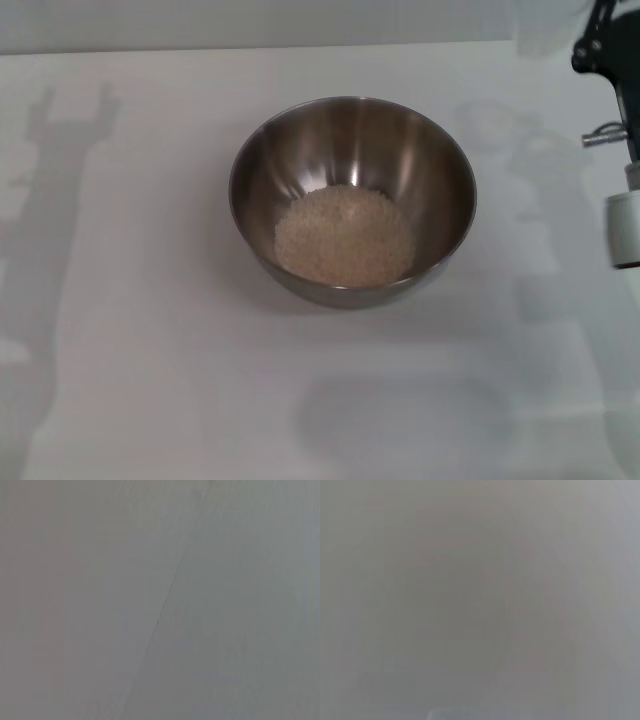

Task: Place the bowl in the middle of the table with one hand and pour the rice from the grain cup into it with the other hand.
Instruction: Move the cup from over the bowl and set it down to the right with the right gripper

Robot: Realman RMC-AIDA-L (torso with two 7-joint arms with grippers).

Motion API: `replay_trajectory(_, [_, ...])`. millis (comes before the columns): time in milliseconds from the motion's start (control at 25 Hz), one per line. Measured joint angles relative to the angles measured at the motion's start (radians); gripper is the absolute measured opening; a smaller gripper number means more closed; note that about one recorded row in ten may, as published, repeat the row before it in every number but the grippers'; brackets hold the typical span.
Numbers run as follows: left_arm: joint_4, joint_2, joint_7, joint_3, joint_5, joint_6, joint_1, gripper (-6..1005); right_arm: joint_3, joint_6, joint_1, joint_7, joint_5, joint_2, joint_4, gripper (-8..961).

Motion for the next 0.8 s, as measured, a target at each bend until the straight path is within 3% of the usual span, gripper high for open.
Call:
replay_trajectory(320, [0.0, 0.002, 0.0, -0.001, 0.0, 0.003, 0.005, 844, 0.121, 0.315, -0.027, 0.294, 0.001, -0.005, 0.003, 14])
replay_trajectory(800, [0.002, 0.003, 0.0, -0.002, 0.0, 0.008, 0.008, 844, 0.165, 0.558, 0.014, 0.31, 0.0, -0.008, -0.004, 11])
